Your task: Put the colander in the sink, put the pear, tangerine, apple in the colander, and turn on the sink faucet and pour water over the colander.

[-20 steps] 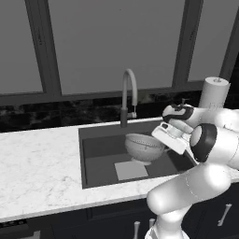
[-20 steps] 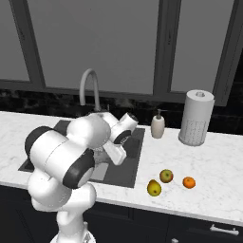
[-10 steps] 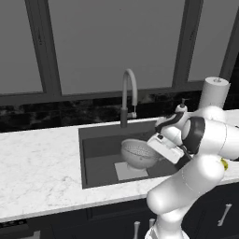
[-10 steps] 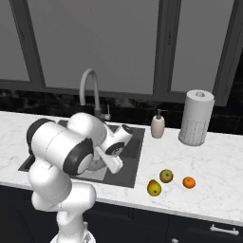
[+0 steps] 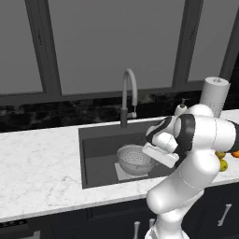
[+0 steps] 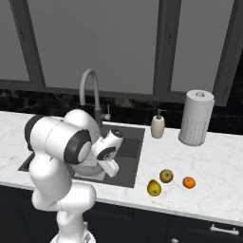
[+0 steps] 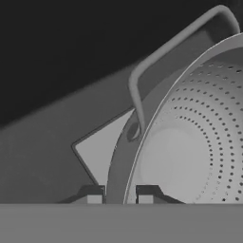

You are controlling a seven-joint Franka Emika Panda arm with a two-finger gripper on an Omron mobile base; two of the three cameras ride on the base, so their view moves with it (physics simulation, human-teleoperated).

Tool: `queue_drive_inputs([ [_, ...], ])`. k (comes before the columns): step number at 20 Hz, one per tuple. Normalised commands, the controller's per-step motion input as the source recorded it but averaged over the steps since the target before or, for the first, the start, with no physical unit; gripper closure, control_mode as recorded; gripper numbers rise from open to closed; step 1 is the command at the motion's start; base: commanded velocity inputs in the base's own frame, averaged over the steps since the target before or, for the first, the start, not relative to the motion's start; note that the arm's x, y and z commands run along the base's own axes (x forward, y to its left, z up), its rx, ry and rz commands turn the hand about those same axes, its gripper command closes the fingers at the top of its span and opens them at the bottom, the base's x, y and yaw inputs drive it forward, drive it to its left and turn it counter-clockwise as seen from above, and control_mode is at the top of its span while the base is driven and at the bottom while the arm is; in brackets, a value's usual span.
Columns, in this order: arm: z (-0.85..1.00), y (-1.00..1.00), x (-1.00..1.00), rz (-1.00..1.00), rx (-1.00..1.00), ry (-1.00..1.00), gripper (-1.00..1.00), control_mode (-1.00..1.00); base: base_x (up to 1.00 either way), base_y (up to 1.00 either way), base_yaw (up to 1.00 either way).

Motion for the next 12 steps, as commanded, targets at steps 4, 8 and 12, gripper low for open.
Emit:
queue_drive_inputs([
  [4,-0.18,0.04,0.11,0.03,-0.09,0.00,1.00,-1.00,0.00,0.00,0.00],
  [8,-0.10,0.00,0.15,0.03,-0.07,0.00,-1.00,-1.00,0.00,0.00,0.00],
  [12,-0.04,0.00,0.19,0.03,-0.03,0.00,-1.00,-1.00,0.00,0.00,0.00],
])
